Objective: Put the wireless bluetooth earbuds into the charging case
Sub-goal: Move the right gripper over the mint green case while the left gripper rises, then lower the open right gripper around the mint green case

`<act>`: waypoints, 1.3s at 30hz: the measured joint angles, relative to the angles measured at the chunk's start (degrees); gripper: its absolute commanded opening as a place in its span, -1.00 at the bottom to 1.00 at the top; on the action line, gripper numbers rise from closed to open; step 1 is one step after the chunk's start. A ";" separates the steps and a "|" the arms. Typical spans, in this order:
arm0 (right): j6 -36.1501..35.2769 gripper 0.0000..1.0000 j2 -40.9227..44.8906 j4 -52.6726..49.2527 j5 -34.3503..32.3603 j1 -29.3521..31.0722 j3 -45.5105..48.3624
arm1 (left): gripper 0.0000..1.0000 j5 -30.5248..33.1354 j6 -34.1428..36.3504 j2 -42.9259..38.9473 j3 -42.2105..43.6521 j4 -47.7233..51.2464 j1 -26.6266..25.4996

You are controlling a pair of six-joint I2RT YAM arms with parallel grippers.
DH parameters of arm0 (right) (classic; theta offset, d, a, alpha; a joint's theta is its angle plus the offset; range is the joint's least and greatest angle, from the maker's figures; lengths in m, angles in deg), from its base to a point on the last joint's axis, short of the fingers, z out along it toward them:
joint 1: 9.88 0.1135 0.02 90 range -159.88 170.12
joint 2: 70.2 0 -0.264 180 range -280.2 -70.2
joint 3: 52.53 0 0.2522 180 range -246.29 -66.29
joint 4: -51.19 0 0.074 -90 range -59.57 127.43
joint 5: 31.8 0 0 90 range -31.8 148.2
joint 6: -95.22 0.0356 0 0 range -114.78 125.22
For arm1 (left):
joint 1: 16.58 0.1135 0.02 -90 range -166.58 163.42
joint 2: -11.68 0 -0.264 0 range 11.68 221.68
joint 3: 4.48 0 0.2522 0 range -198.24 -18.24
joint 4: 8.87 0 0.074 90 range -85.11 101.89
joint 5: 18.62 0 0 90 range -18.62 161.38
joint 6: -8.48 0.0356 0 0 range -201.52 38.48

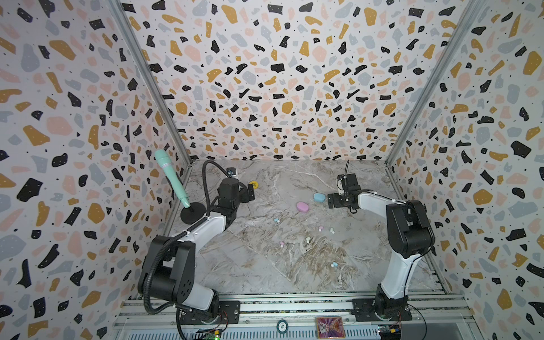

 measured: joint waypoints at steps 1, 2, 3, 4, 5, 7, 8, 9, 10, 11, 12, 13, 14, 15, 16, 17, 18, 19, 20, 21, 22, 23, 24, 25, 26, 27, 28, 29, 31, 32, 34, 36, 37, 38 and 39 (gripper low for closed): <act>0.00 0.98 -0.61 -0.35 -0.35 0.02 -0.66 | 1.00 0.13 -0.02 0.00 0.00 0.11 0.00; 0.02 0.98 -1.29 -0.59 -0.74 0.02 -1.33 | 1.00 0.31 -0.15 0.00 0.00 0.17 0.00; 0.04 0.98 -2.05 -0.90 -1.29 0.02 -2.03 | 1.00 0.48 -0.37 0.00 0.00 0.20 0.00; 0.09 0.98 -2.64 -1.16 -1.66 0.00 -2.49 | 1.00 0.50 -0.57 0.00 0.00 0.20 0.00; 0.13 0.98 -3.19 -1.49 -2.08 -0.04 -2.89 | 1.00 0.50 -0.85 0.00 -0.02 0.15 0.00; 0.24 0.99 -3.74 -2.25 -2.91 -0.28 -3.08 | 1.00 0.50 -1.38 0.00 -0.02 0.15 -0.09; 0.46 0.99 -3.76 -2.56 -3.13 -0.46 -3.10 | 1.00 0.55 -1.49 0.00 -0.02 0.11 -0.13; 0.61 0.98 -3.74 -2.82 -3.30 -0.70 -3.10 | 1.00 0.72 -1.60 0.00 -0.02 0.11 -0.13; 0.81 0.98 -3.74 -2.89 -3.34 -0.94 -3.10 | 1.00 0.90 -1.64 0.00 -0.02 0.11 -0.13; 0.96 0.99 -3.74 -2.91 -3.48 -1.29 -3.10 | 1.00 0.96 -1.64 0.00 -0.02 0.11 -0.17; 1.01 0.99 -3.72 -2.93 -3.56 -1.70 -3.10 | 1.00 1.01 -1.62 -0.02 -0.02 0.13 -0.22; 1.03 0.99 -3.63 -3.02 -3.76 -2.10 -3.10 | 1.00 1.01 -1.57 -0.02 -0.02 0.13 -0.24; 1.03 0.99 -3.52 -3.21 -3.98 -2.56 -3.08 | 1.00 1.03 -1.44 -0.13 -0.02 0.13 -0.28; 1.03 0.98 -3.39 -3.41 -4.13 -3.13 -2.99 | 1.00 1.11 -1.38 -0.33 0.00 0.11 -0.35; 1.01 0.99 -3.23 -3.45 -4.24 -3.58 -2.84 | 1.00 1.18 -1.25 -0.59 0.13 -0.20 -0.44; 1.01 0.99 -2.97 -3.56 -4.33 -4.17 -2.54 | 1.00 1.31 -1.22 -1.07 0.44 -0.59 -0.52; 0.98 0.98 -2.67 -3.76 -4.35 -4.74 -2.16 | 1.00 1.44 -1.18 -1.68 0.79 -0.87 -0.61; 0.98 0.98 -2.34 -3.91 -4.37 -5.16 -1.84 | 1.00 1.53 -1.14 -2.21 1.01 -0.98 -0.63; 0.96 0.99 -1.99 -4.20 -4.42 -5.70 -1.51 | 1.00 1.57 -1.11 -2.67 1.14 -1.16 -0.66; 0.96 0.98 -1.68 -4.35 -4.42 -6.14 -1.22 | 1.00 1.64 -1.07 -3.04 1.18 -1.29 -0.70; 0.94 0.99 -1.44 -4.52 -4.42 -6.51 -1.03 | 1.00 1.73 -1.07 -3.26 1.18 -1.46 -0.72; 0.94 0.99 -1.20 -4.70 -4.39 -6.97 -0.87 | 1.00 1.75 -1.05 -3.34 1.18 -1.70 -0.76; 0.94 0.99 -0.96 -4.92 -4.35 -7.32 -0.81 | 1.00 1.75 -1.03 -3.34 1.18 -1.88 -0.76; 0.96 0.99 -0.72 -5.14 -4.31 -7.61 -0.81 | 1.00 1.75 -1.03 -3.30 1.18 -1.90 -0.76; 1.01 0.99 -0.37 -5.49 -4.13 -7.85 -0.81 | 1.00 1.73 -1.03 -3.23 1.18 -1.90 -0.79; 1.22 0.99 0.04 -5.86 -3.65 -8.09 -0.81 | 1.00 1.57 -1.03 -3.15 1.18 -1.92 -0.81; 1.46 0.98 0.48 -6.12 -2.95 -8.28 -0.81 | 1.00 1.46 -1.03 -3.10 1.18 -1.92 -0.81; 1.77 0.98 1.01 -6.49 -2.23 -8.48 -0.85 | 1.00 1.31 -1.03 -3.06 1.18 -1.92 -0.81; 2.78 0.98 1.99 -7.39 -0.39 -8.70 -1.14 | 1.00 0.90 -1.05 -3.02 1.18 -2.10 -0.81; 3.39 0.98 2.34 -7.74 0.44 -8.79 -1.49 | 1.00 0.66 -1.05 -2.95 1.18 -2.29 -0.81; 4.81 0.98 2.49 -8.61 2.56 -8.83 -2.82 | 1.00 -0.24 -1.03 -2.80 1.18 -2.60 -0.81; 5.79 0.98 2.49 -9.05 4.22 -8.72 -4.33 | 1.00 -1.05 -1.03 -2.47 1.18 -2.82 -0.81; 6.10 0.98 2.49 -9.33 4.87 -8.50 -5.11 | 1.00 -1.31 -1.03 -2.25 1.18 -2.86 -0.81; 6.38 0.98 2.38 -9.62 4.72 -8.20 -6.14 | 1.00 -1.51 -1.03 -2.05 1.16 -2.86 -0.81; 6.56 0.99 2.08 -9.88 4.81 -7.89 -7.28 | 1.00 -1.68 -1.03 -1.90 1.16 -2.86 -0.81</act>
